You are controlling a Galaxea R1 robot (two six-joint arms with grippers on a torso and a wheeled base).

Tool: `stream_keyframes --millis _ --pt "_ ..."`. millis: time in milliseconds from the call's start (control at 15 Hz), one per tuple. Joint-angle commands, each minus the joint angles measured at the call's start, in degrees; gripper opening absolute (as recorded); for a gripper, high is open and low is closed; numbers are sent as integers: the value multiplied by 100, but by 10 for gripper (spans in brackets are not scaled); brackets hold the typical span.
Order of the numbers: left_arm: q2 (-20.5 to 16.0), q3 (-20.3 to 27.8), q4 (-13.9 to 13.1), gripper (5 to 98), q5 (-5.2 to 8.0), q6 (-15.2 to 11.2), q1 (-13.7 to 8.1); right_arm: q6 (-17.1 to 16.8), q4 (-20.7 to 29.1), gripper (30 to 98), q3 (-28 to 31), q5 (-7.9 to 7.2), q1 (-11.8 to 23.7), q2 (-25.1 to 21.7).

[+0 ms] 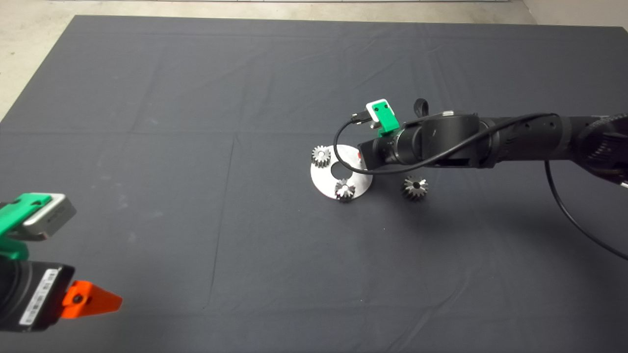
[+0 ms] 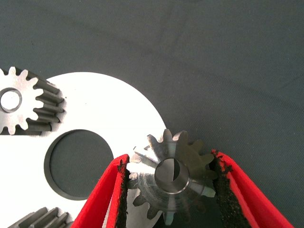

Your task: Remove an incorrectly installed larger gear and replace it with the correct smaller gear

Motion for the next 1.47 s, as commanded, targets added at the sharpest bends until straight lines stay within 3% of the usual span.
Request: stream_keyframes --millis 0,1400 --pt "-20 59 -106 982 426 3 -56 40 -210 404 -114 26 121 111" --pt "-20 59 -106 982 426 3 -56 40 -210 403 -70 -6 76 155"
